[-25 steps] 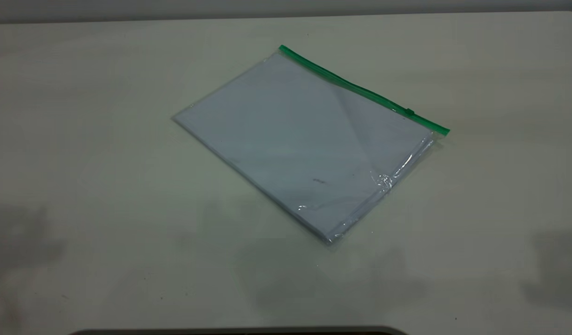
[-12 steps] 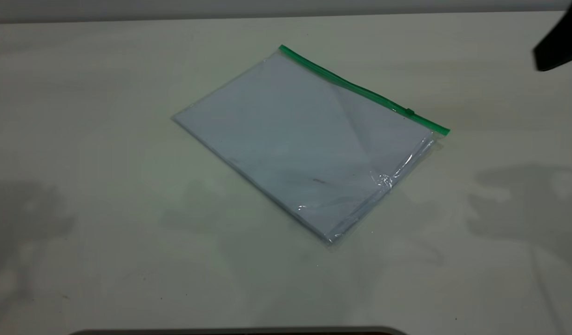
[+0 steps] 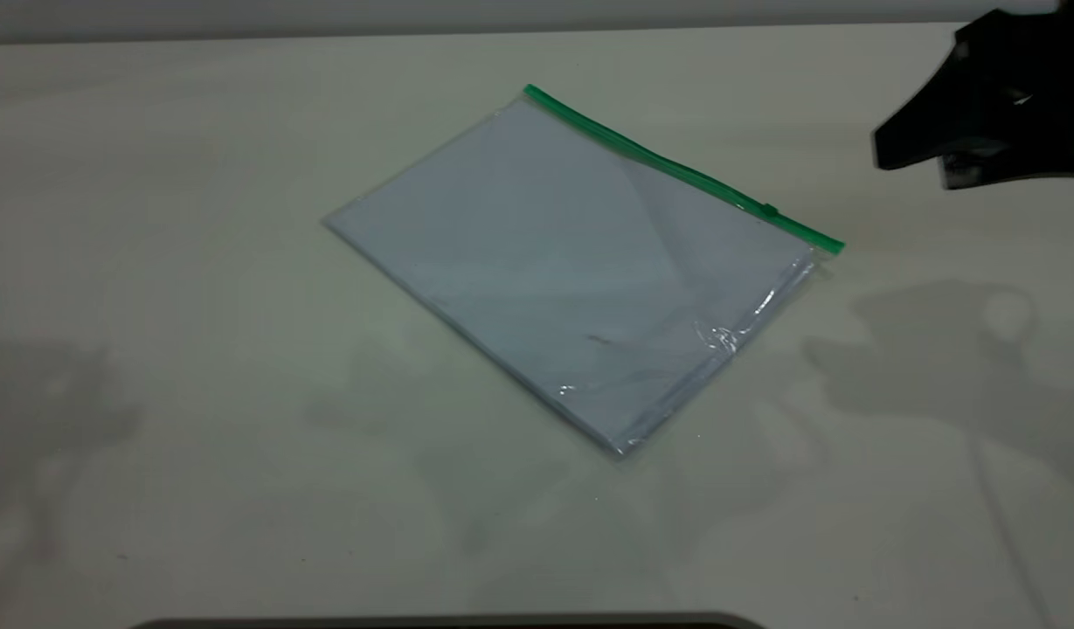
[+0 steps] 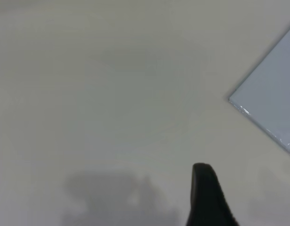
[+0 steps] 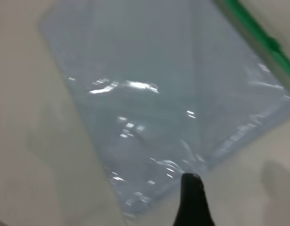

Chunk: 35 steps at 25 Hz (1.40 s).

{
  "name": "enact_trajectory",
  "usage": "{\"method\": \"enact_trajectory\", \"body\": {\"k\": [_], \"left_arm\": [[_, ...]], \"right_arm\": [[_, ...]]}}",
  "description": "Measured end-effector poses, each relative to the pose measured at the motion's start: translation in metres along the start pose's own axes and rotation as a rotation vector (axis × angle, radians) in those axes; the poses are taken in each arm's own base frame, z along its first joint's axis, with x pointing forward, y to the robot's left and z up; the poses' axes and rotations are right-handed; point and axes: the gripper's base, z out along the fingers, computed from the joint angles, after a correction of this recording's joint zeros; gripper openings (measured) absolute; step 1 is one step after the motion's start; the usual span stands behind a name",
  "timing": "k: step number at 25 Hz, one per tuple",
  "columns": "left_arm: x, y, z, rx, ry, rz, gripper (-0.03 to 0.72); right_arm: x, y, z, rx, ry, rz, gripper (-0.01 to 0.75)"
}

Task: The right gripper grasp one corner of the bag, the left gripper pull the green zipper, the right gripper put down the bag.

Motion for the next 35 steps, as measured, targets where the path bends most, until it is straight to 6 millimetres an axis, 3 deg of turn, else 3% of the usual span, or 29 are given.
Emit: {"method": "enact_trajectory", "body": {"k": [2,3,5,6,9,15,26,35], "left_arm": [[0.0,0.0,0.0,0.0,0.0,-0.001,0.499],[-0.011,-0.008,0.014,0.015,0.02,0.101,0.5],[-0.054,-0.03,0.038,0.047,-0.15,0.22,0.5],[-0.055,-0.033,0.05,0.051,-0.141,0.247,0.5],[-0.051,-0.039,0.065,0.066,-0.093,0.281,0.5],[-0.056,-0.044,0.065,0.074,-0.106,0.301,0.5],[-0.05,-0.045,0.067,0.088,-0.038,0.303,0.5],[-0.046,-0.048,0.117,0.1,0.094,0.322,0.5]], "right_arm": [[0.002,-0.001,0.01,-0.055,-0.018,0.005,0.589],[0.004,-0.002,0.016,-0.076,-0.02,0.017,0.589],[0.007,-0.006,0.028,-0.106,-0.012,0.012,0.589],[0.01,-0.009,0.035,-0.111,0.007,0.017,0.589],[0.015,-0.023,0.056,-0.102,0.043,0.035,0.589],[0.018,-0.04,0.084,-0.097,0.079,0.046,0.589],[0.017,-0.042,0.087,-0.088,0.08,0.041,0.589],[0.015,-0.046,0.087,-0.052,0.082,0.029,0.589]]}}
